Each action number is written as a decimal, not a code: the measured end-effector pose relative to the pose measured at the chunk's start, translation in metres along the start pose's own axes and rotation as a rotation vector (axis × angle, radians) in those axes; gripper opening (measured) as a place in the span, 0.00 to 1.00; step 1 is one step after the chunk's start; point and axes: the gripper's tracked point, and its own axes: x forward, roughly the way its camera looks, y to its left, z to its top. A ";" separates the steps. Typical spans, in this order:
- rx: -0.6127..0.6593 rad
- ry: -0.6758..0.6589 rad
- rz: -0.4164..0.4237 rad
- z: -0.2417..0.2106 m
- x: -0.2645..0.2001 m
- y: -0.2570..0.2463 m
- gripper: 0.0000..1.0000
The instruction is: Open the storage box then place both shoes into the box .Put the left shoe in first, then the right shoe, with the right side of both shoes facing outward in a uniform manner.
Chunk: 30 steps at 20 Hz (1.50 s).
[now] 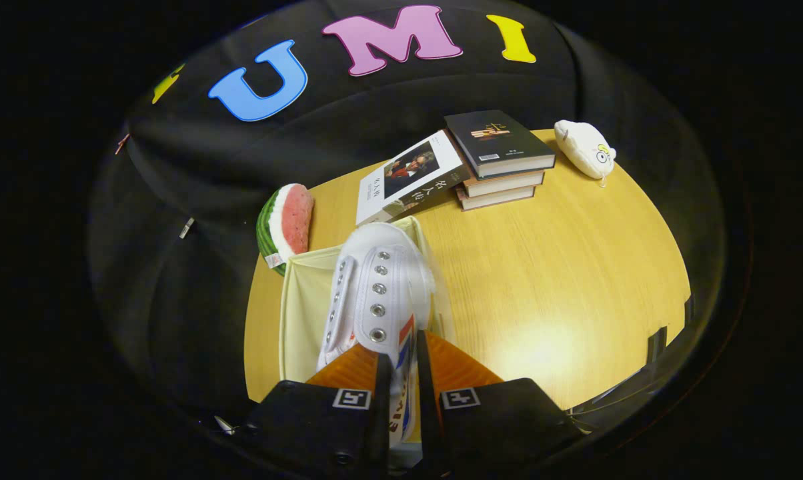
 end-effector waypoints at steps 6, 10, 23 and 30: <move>-0.073 -0.132 0.101 0.038 -0.039 0.033 0.99; -0.198 -0.277 0.099 0.074 -0.078 0.031 0.99; -0.358 -0.989 -0.142 0.204 -0.273 -0.047 0.99; -0.327 -1.053 -0.080 0.185 -0.290 -0.070 0.99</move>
